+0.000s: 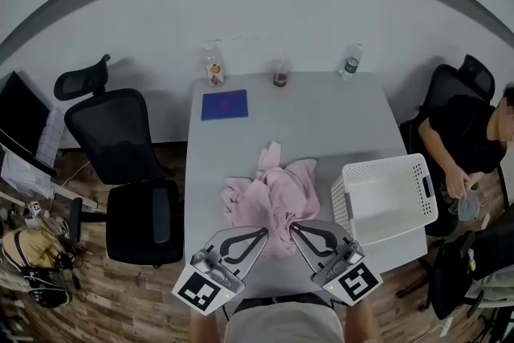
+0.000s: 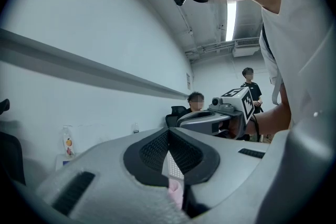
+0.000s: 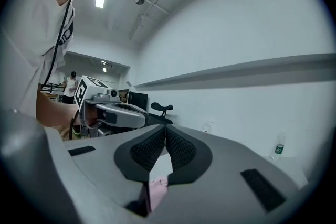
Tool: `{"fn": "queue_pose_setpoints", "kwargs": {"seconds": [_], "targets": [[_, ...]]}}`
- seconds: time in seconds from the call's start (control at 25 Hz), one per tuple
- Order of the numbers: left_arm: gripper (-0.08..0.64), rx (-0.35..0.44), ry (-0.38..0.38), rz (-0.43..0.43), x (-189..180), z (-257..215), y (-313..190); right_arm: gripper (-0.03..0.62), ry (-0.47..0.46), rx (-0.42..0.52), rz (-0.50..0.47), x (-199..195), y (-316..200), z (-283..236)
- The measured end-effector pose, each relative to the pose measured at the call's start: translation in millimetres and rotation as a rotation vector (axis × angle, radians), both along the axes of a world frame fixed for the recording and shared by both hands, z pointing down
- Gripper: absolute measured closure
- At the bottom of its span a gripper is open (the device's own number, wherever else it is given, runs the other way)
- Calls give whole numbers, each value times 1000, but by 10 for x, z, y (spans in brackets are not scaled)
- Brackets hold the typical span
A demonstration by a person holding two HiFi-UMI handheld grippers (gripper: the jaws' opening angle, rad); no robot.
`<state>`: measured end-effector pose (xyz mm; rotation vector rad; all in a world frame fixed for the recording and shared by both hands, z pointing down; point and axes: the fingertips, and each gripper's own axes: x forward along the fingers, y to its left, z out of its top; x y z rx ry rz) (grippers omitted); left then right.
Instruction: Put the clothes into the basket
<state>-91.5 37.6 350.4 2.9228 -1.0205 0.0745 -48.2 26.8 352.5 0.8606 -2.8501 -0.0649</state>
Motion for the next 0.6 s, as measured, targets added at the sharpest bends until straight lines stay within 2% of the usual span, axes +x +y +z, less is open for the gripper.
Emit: {"fn": "queue_pose_setpoints", "kwargs": {"seconds": [0.4, 0.6], "targets": [[558, -19, -14, 43, -54, 163, -298, 580, 97, -35, 42, -81, -313, 193], [557, -30, -12, 53, -44, 246, -414, 521, 178, -34, 29, -120, -442, 366]]}}
